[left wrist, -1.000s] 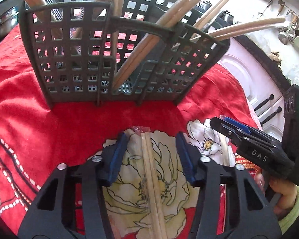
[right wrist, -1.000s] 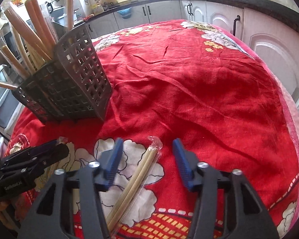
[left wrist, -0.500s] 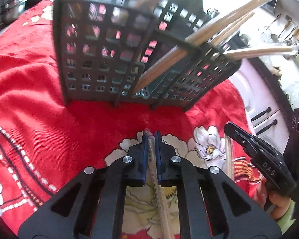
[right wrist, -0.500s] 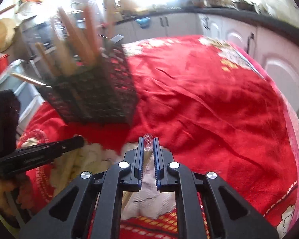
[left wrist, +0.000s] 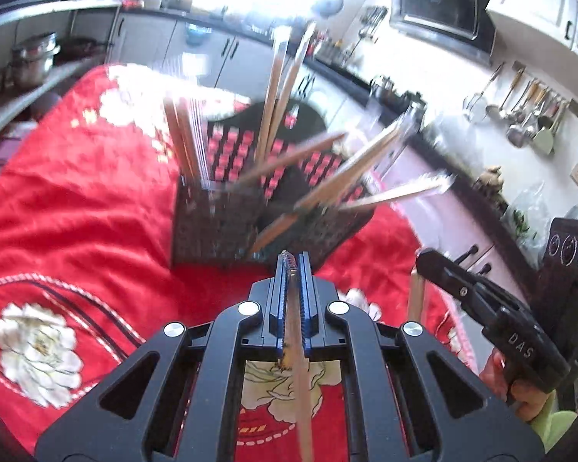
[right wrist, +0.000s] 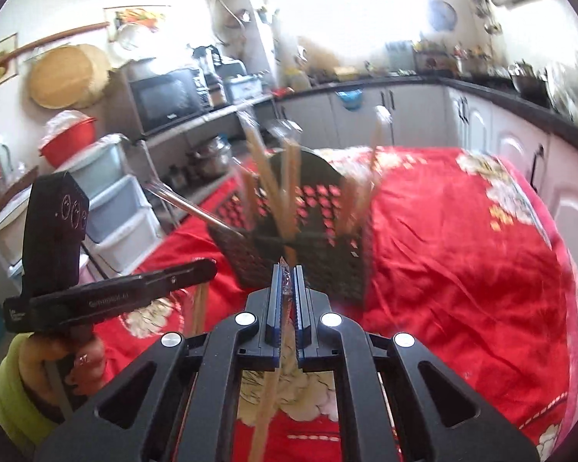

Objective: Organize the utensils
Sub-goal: 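Lift both held chopsticks and lower them into the black caddy, then open the left gripper while the right gripper opens, dropping chopsticks into the caddy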

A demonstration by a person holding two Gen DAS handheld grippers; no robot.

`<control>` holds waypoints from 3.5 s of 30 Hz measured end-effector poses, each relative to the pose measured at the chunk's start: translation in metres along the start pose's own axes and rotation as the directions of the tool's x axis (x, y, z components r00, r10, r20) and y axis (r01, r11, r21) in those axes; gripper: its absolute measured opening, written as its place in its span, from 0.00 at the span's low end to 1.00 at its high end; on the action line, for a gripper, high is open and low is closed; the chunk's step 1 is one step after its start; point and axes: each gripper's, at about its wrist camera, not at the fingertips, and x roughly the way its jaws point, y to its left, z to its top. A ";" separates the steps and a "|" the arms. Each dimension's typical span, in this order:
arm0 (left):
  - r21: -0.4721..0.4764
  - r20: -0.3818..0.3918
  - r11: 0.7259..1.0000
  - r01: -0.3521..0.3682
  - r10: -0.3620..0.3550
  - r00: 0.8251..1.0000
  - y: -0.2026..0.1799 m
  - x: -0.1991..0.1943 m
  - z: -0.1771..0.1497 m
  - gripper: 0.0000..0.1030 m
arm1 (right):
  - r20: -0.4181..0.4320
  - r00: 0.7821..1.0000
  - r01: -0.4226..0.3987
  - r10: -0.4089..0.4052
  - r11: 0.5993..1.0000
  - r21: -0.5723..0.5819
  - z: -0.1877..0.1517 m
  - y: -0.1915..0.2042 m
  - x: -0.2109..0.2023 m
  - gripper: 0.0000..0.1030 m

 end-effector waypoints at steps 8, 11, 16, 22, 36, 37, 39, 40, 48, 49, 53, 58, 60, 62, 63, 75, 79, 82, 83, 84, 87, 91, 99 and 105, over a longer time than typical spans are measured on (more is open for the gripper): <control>0.032 0.101 0.999 0.005 -0.008 0.995 -0.011 -0.031 0.023 0.03 | 0.090 0.995 -0.034 0.042 0.996 -0.084 0.028 0.030 -0.023 0.04; 0.045 0.129 0.999 0.004 -0.010 0.992 -0.011 -0.041 0.029 0.03 | 0.120 0.992 -0.038 0.050 0.994 -0.103 0.037 0.038 -0.030 0.04; 0.065 0.161 0.998 0.007 -0.017 0.987 -0.018 -0.050 0.042 0.03 | 0.169 0.984 -0.036 0.056 0.992 -0.119 0.051 0.044 -0.041 0.04; 0.085 0.202 0.996 0.021 -0.037 0.979 -0.027 -0.063 0.059 0.03 | 0.225 0.973 -0.029 0.055 0.993 -0.118 0.068 0.044 -0.052 0.04; 0.170 0.293 0.985 0.029 -0.079 0.953 -0.061 -0.087 0.101 0.03 | 0.341 0.939 -0.003 0.043 0.993 -0.115 0.107 0.041 -0.075 0.04; 0.177 0.299 0.984 0.029 -0.082 0.951 -0.063 -0.088 0.104 0.03 | 0.348 0.937 0.001 0.039 0.993 -0.115 0.109 0.041 -0.077 0.04; 0.188 0.309 0.982 0.028 -0.087 0.947 -0.068 -0.091 0.108 0.03 | 0.369 0.929 0.009 0.032 0.994 -0.109 0.115 0.039 -0.081 0.04; 0.193 0.313 0.981 0.027 -0.088 0.946 -0.069 -0.093 0.110 0.03 | 0.375 0.926 0.014 0.028 0.994 -0.108 0.118 0.038 -0.082 0.04; 0.226 0.364 0.974 -0.005 -0.079 0.928 -0.078 -0.112 0.128 0.03 | 0.422 0.906 0.049 -0.006 0.995 -0.091 0.140 0.027 -0.088 0.04; 0.229 0.375 0.973 -0.017 -0.072 0.924 -0.078 -0.115 0.131 0.03 | 0.426 0.905 0.054 -0.010 0.994 -0.091 0.142 0.026 -0.087 0.04; 0.223 0.411 0.973 -0.053 -0.044 0.911 -0.077 -0.123 0.141 0.03 | 0.446 0.894 0.080 -0.034 0.993 -0.086 0.151 0.019 -0.088 0.04; 0.187 0.463 0.975 -0.123 0.023 0.886 -0.068 -0.122 0.155 0.03 | 0.473 0.878 0.122 -0.072 0.990 -0.076 0.159 0.012 -0.086 0.04; 0.167 0.467 0.978 -0.127 0.035 0.884 -0.062 -0.117 0.160 0.03 | 0.479 0.874 0.132 -0.083 0.989 -0.070 0.162 0.008 -0.083 0.04; 0.141 0.462 0.982 -0.128 0.050 0.886 -0.054 -0.110 0.165 0.03 | 0.476 0.875 0.135 -0.090 0.989 -0.060 0.164 0.003 -0.077 0.04; 0.126 0.456 0.984 -0.130 0.059 0.888 -0.049 -0.105 0.167 0.03 | 0.474 0.875 0.136 -0.094 0.989 -0.055 0.164 0.001 -0.075 0.04; 0.078 0.432 0.981 -0.176 0.126 0.893 -0.026 -0.064 0.165 0.03 | 0.448 0.888 0.116 -0.098 0.993 -0.013 0.159 -0.011 -0.040 0.04; 0.089 0.404 0.979 -0.181 0.131 0.905 -0.024 -0.046 0.157 0.03 | 0.425 0.901 0.104 -0.090 0.995 -0.010 0.153 -0.011 -0.024 0.04; 0.091 0.383 0.979 -0.180 0.133 0.914 -0.021 -0.035 0.153 0.03 | 0.403 0.911 0.097 -0.086 0.995 -0.007 0.147 -0.012 -0.012 0.04; 0.091 0.374 0.980 -0.179 0.133 0.918 -0.019 -0.031 0.151 0.03 | 0.398 0.913 0.094 -0.085 0.996 -0.005 0.146 -0.012 -0.010 0.04; 0.091 0.365 0.980 -0.180 0.135 0.921 -0.018 -0.027 0.148 0.03 | 0.392 0.916 0.092 -0.083 0.996 -0.003 0.144 -0.013 -0.006 0.04; 0.092 0.347 0.979 -0.182 0.140 0.927 -0.015 -0.019 0.143 0.03 | 0.373 0.924 0.090 -0.085 0.996 0.004 0.138 -0.014 0.002 0.04; 0.091 0.321 0.981 -0.172 0.134 0.937 -0.012 -0.009 0.135 0.03 | 0.346 0.935 0.083 -0.084 0.996 0.017 0.129 -0.016 0.012 0.04; 0.096 0.295 0.982 -0.162 0.128 0.947 -0.013 0.005 0.123 0.03 | 0.294 0.952 0.075 -0.080 0.997 0.030 0.116 -0.020 0.031 0.04; 0.105 0.264 0.982 -0.154 0.122 0.957 -0.013 0.012 0.116 0.03 | 0.250 0.964 0.079 -0.084 0.996 0.033 0.108 -0.020 0.038 0.04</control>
